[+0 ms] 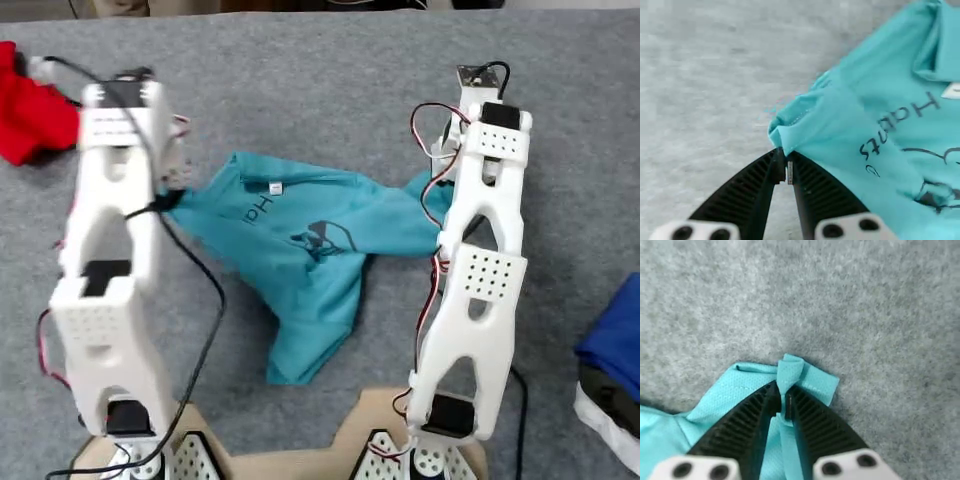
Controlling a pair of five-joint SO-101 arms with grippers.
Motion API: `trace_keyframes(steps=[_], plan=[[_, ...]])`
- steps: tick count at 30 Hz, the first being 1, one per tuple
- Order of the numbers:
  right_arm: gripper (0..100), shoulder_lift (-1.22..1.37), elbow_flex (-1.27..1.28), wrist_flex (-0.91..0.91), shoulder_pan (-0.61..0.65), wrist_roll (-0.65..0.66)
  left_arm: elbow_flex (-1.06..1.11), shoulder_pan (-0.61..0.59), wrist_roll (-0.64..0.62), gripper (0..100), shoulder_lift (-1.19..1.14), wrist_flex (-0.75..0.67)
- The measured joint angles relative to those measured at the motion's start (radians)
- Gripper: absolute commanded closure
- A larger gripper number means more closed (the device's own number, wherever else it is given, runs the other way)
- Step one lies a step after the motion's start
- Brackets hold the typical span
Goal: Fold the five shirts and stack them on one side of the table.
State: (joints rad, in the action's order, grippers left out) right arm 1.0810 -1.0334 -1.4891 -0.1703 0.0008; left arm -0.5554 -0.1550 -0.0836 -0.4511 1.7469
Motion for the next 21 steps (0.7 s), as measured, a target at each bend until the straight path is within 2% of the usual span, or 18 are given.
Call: trace_keyframes(steps=[9, 15, 19, 21], plan=[[99.0, 0.0, 0.0, 0.0, 0.0, 0.0, 0.43, -0.135, 0.269, 98, 0.321, 0.0], [99.0, 0.0, 0.0, 0.0, 0.0, 0.0, 0.753, -0.167, 0.39, 98, 0.535, 0.0], [99.0, 0.0, 0.0, 0.0, 0.0, 0.0, 0.895, -0.212, 0.465, 98, 0.638, 0.0], [99.0, 0.0, 0.0, 0.0, 0.0, 0.0, 0.942, -0.222, 0.494, 94, 0.669, 0.0]])
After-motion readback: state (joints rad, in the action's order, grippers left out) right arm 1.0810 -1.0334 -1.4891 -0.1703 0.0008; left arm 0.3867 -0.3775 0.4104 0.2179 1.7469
